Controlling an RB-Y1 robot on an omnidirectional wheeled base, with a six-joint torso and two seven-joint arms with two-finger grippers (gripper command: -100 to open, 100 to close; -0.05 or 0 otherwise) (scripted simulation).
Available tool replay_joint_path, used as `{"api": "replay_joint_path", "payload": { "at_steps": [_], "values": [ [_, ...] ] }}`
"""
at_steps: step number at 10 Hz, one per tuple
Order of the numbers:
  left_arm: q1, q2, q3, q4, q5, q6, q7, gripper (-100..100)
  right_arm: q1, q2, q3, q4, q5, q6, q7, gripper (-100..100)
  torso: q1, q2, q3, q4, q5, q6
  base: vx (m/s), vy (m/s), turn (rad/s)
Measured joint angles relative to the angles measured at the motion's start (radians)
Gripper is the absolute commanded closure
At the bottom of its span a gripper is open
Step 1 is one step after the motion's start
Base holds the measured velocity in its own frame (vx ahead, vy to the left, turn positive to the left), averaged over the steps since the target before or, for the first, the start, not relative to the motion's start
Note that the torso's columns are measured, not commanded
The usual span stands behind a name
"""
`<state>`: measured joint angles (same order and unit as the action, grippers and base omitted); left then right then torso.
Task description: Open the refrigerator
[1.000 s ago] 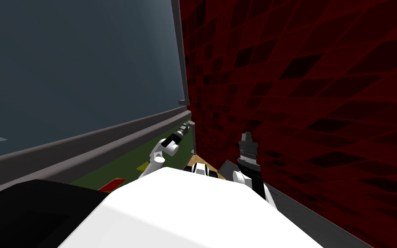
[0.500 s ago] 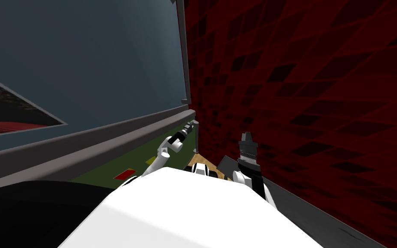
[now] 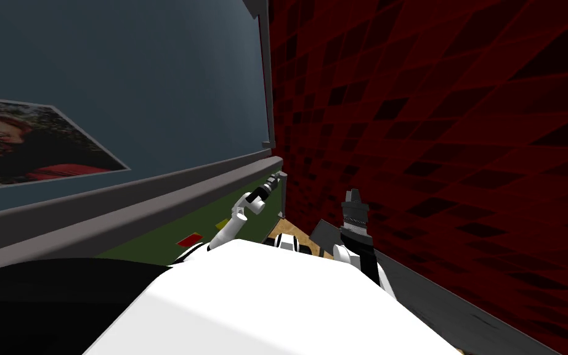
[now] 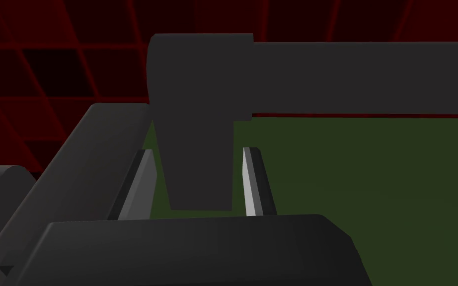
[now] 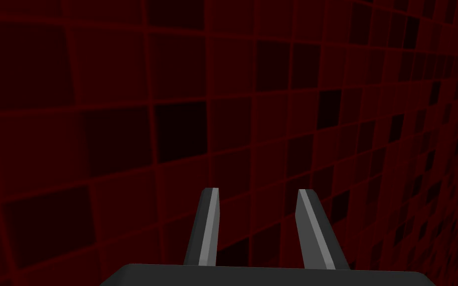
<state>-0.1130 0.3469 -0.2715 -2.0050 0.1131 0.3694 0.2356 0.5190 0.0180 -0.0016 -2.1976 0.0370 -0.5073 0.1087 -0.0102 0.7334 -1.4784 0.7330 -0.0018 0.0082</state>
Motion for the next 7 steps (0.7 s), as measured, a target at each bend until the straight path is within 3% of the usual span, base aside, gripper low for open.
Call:
{"api": "replay_joint_path", "payload": {
  "at_steps": [2, 4, 6, 7],
  "values": [
    [-0.039, 0.001, -0.031, 0.058, 0.002, -0.024, 0.010, 100, 0.000, 0.000, 0.000, 0.000, 0.000, 0.000, 0.000, 0, 0.006, -0.011, -0.007, 0.002, 0.000, -0.002, -0.025, -0.001, 0.006],
    [-0.074, -0.004, -0.028, 0.115, 0.001, -0.025, 0.011, 100, 0.001, 0.000, 0.000, 0.000, 0.000, 0.000, 0.000, 0, 0.002, -0.016, -0.010, -0.005, 0.000, 0.001, 0.027, 0.012, 0.005],
    [-0.071, -0.015, -0.027, 0.134, -0.010, -0.029, 0.007, 100, 0.001, 0.000, 0.000, 0.000, 0.000, 0.000, 0.000, 0, 0.001, -0.018, -0.011, -0.012, 0.001, 0.000, 0.006, 0.005, -0.001],
    [-0.077, -0.013, -0.026, 0.135, -0.008, -0.022, 0.008, 100, 0.001, 0.000, 0.000, 0.000, 0.000, 0.000, 0.000, 0, 0.002, -0.018, -0.012, -0.011, 0.001, 0.001, -0.210, -0.038, 0.030]
  ]
}}
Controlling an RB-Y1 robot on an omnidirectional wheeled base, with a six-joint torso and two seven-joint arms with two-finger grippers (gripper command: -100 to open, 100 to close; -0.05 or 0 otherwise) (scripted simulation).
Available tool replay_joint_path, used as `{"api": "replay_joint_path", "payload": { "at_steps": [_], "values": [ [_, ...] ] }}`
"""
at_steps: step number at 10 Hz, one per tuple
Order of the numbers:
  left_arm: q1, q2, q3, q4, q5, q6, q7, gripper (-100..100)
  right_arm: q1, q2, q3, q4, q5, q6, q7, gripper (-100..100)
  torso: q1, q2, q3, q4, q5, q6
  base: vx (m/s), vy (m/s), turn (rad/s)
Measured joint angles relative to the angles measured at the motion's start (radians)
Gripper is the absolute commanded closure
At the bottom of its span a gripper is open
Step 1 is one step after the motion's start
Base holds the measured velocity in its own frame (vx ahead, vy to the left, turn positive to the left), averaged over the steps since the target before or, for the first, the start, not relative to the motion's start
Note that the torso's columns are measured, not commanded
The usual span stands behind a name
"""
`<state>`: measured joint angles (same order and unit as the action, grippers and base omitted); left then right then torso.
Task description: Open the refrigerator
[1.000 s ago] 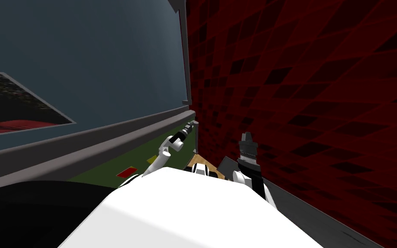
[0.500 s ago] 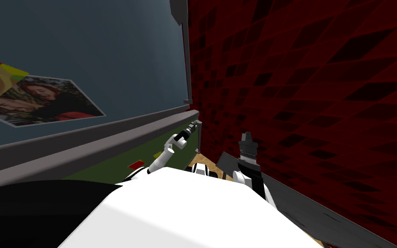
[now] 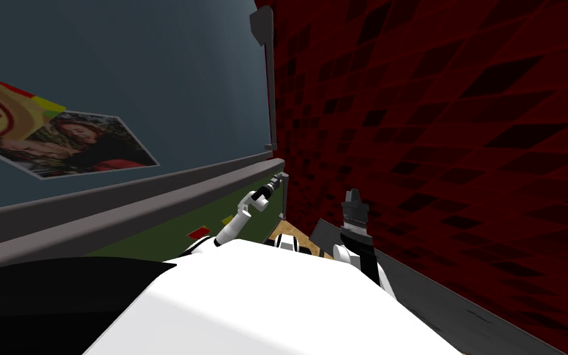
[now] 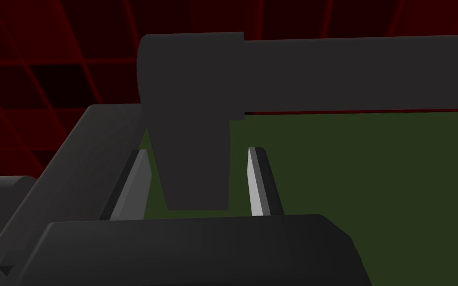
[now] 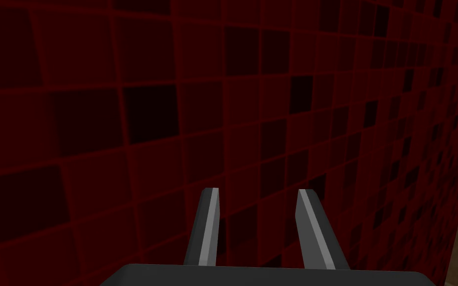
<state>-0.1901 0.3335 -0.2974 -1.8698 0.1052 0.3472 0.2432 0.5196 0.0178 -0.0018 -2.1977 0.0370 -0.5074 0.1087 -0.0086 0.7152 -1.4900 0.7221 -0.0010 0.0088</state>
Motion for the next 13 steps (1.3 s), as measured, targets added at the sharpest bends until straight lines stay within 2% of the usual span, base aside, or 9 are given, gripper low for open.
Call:
{"api": "replay_joint_path", "payload": {
  "at_steps": [1, 2, 4, 6, 7, 9, 11, 13],
  "values": [
    [-0.035, 0.005, -0.018, 0.022, 0.009, -0.022, 0.022, 100, -0.001, 0.000, 0.000, 0.000, 0.000, 0.000, 0.000, 0, -0.004, 0.009, 0.005, 0.002, -0.001, 0.003, -0.258, -0.050, 0.014],
    [-0.074, 0.013, -0.038, 0.054, 0.019, -0.043, 0.045, 100, -0.001, 0.000, 0.000, 0.000, 0.000, 0.000, 0.000, 0, 0.001, 0.012, 0.006, 0.009, -0.002, 0.006, -0.143, -0.031, -0.011],
    [-0.113, 0.010, -0.068, 0.113, 0.018, -0.064, 0.056, 100, 0.000, 0.000, 0.000, 0.000, 0.000, 0.000, 0.000, 0, 0.002, 0.001, -0.001, 0.010, -0.003, 0.006, -0.016, -0.005, -0.017],
    [-0.124, 0.004, -0.068, 0.160, 0.012, -0.080, 0.055, 100, 0.000, 0.000, 0.000, 0.000, 0.000, 0.000, 0.000, 0, 0.000, -0.005, -0.003, 0.000, -0.001, 0.004, 0.029, 0.018, 0.004],
    [-0.144, 0.007, -0.066, 0.199, 0.018, -0.092, 0.057, 100, 0.000, 0.000, 0.000, 0.000, 0.000, 0.000, 0.000, 0, 0.000, -0.007, -0.004, -0.004, 0.000, 0.004, -0.217, -0.018, 0.039],
    [-0.202, 0.018, -0.098, 0.235, 0.027, -0.129, 0.097, 100, -0.001, 0.000, 0.000, 0.000, 0.000, 0.000, 0.000, 0, 0.004, 0.010, 0.005, 0.004, 0.000, 0.008, -0.205, -0.054, -0.017],
    [-0.238, 0.012, -0.134, 0.286, 0.029, -0.144, 0.110, 100, 0.000, 0.000, 0.000, 0.000, 0.000, 0.000, 0.000, 0, 0.001, -0.004, -0.004, 0.008, -0.003, 0.007, -0.001, -0.001, -0.004],
    [-0.258, 0.014, -0.131, 0.334, 0.032, -0.157, 0.113, 100, 0.000, 0.000, 0.000, 0.000, 0.000, 0.000, 0.000, 0, -0.001, -0.006, -0.006, 0.000, -0.005, 0.007, 0.036, 0.005, 0.000]
  ]
}}
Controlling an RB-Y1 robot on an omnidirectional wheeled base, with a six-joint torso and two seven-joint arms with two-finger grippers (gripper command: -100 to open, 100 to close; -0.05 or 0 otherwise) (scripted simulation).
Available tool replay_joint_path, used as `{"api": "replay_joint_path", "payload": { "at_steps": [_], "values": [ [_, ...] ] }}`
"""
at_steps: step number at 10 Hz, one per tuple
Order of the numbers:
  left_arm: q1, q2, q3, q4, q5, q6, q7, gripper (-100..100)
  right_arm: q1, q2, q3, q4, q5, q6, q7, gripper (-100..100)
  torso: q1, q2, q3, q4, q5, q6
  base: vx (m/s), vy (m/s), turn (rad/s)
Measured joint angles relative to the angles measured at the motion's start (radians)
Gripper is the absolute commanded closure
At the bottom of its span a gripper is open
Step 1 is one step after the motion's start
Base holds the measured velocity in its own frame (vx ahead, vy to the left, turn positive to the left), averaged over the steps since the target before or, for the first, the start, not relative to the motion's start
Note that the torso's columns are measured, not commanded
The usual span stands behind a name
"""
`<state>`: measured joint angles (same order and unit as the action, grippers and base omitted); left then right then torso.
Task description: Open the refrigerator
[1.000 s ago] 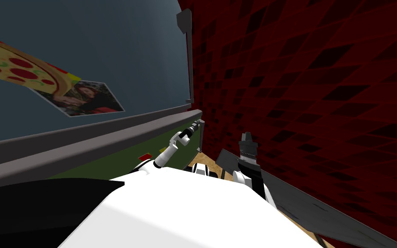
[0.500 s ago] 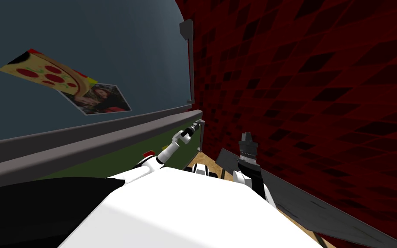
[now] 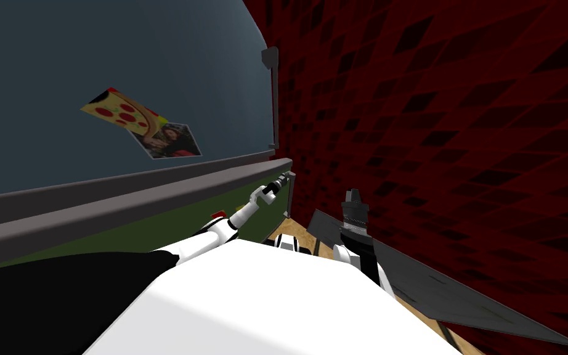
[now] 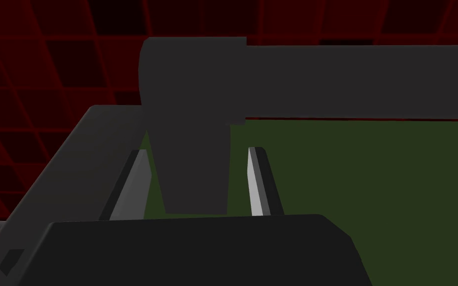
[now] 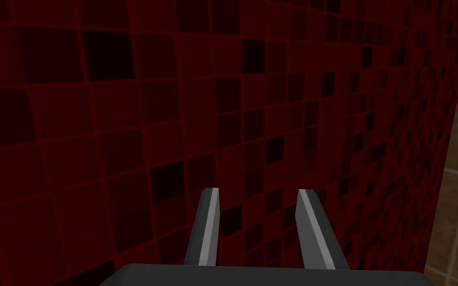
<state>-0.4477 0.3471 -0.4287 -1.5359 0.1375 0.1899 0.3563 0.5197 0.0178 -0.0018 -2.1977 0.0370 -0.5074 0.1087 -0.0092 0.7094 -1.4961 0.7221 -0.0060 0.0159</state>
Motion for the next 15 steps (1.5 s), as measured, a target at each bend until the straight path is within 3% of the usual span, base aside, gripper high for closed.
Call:
{"api": "replay_joint_path", "payload": {
  "at_steps": [2, 5, 10, 12, 15],
  "values": [
    [-0.031, 0.010, -0.009, 0.043, 0.008, -0.034, 0.022, 100, 0.000, 0.000, 0.000, 0.000, 0.000, 0.000, 0.000, 0, 0.003, 0.007, 0.004, -0.002, 0.002, 0.005, -0.210, -0.036, 0.014],
    [-0.110, 0.004, -0.064, 0.126, 0.015, -0.069, 0.054, 100, 0.000, 0.000, 0.000, 0.000, 0.000, 0.000, 0.000, 0, -0.001, 0.003, 0.000, 0.008, -0.003, 0.003, -0.074, -0.014, -0.013],
    [-0.141, 0.009, -0.066, 0.208, 0.013, -0.071, 0.057, 100, 0.000, 0.000, 0.000, 0.000, 0.000, 0.000, 0.000, 0, -0.003, 0.001, 0.003, -0.005, 0.003, -0.001, -0.022, 0.006, -0.004],
    [-0.225, 0.021, -0.114, 0.297, 0.035, -0.142, 0.105, 100, -0.001, 0.000, 0.000, 0.000, 0.000, 0.000, 0.000, 0, -0.003, 0.013, 0.010, 0.003, 0.003, 0.000, -0.199, -0.033, -0.016],
    [-0.272, 0.015, -0.145, 0.370, 0.031, -0.148, 0.112, 100, 0.000, 0.000, 0.000, 0.000, 0.000, 0.000, 0.000, 0, -0.001, 0.000, 0.002, 0.000, 0.003, -0.006, 0.004, -0.004, -0.013]
  ]
}}
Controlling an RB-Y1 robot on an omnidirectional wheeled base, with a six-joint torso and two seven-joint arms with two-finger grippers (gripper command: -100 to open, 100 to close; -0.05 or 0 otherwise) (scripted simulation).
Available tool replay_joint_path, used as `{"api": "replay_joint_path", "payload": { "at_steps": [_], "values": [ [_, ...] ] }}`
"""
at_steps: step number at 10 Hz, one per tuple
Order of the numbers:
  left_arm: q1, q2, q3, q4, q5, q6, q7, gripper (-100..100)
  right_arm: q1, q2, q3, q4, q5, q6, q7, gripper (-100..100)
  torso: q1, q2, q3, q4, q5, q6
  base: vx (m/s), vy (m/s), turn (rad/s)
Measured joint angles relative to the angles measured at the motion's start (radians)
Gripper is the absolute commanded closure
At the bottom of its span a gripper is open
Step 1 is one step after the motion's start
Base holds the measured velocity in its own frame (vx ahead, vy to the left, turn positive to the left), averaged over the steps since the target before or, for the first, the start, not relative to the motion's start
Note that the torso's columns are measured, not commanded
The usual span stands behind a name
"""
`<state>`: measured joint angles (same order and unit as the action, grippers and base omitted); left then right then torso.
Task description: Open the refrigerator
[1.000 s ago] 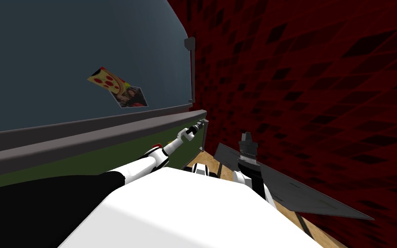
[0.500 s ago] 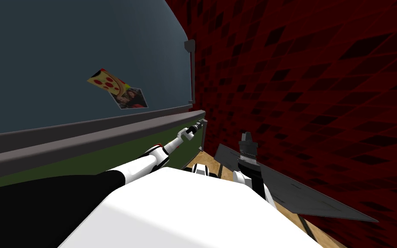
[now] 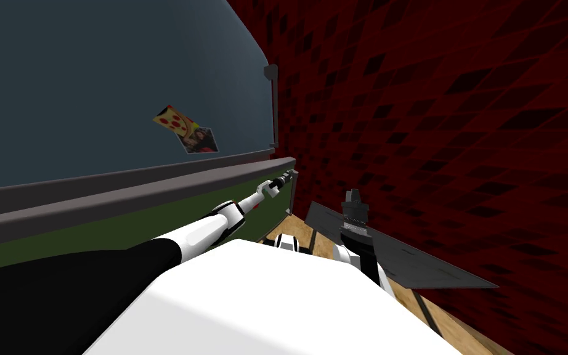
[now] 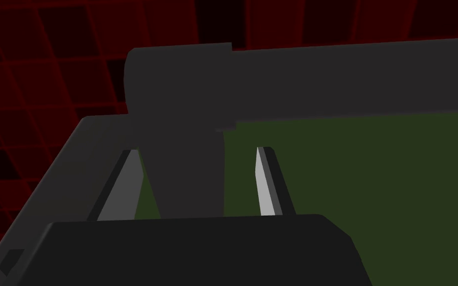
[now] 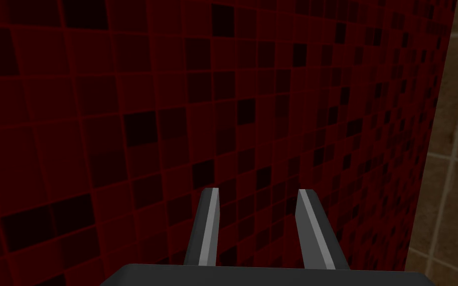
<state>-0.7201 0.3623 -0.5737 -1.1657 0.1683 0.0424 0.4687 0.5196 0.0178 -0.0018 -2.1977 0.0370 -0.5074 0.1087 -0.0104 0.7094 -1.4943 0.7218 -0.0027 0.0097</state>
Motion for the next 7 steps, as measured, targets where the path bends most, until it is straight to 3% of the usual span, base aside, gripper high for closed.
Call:
{"api": "replay_joint_path", "payload": {
  "at_steps": [1, 3, 4, 6, 7],
  "values": [
    [-0.003, 0.003, 0.002, 0.012, 0.001, -0.003, 0.002, 100, 0.000, 0.000, 0.000, 0.000, 0.000, 0.000, 0.000, 0, 0.000, 0.001, 0.000, -0.003, 0.000, 0.000, -0.156, -0.012, 0.018],
    [-0.082, 0.006, -0.043, 0.091, 0.015, -0.062, 0.046, 100, -0.001, 0.000, 0.000, 0.000, 0.000, 0.000, 0.000, 0, -0.003, 0.016, 0.010, 0.004, -0.001, 0.004, -0.192, -0.031, -0.008],
    [-0.111, 0.010, -0.065, 0.120, 0.017, -0.072, 0.057, 100, 0.000, 0.000, 0.000, 0.000, 0.000, 0.000, 0.000, 0, -0.001, 0.014, 0.009, 0.008, -0.001, 0.002, -0.052, -0.019, -0.027],
    [-0.131, 0.008, -0.073, 0.170, 0.016, -0.071, 0.058, 100, 0.000, 0.000, 0.000, 0.000, 0.000, 0.000, 0.000, 0, 0.003, 0.006, 0.004, 0.004, 0.001, -0.002, 0.018, -0.007, -0.013],
    [-0.138, 0.008, -0.072, 0.194, 0.016, -0.077, 0.059, 100, 0.000, 0.000, 0.000, 0.000, 0.000, 0.000, 0.000, 0, 0.003, 0.006, 0.003, 0.000, 0.001, -0.003, -0.183, -0.024, 0.010]
  ]
}}
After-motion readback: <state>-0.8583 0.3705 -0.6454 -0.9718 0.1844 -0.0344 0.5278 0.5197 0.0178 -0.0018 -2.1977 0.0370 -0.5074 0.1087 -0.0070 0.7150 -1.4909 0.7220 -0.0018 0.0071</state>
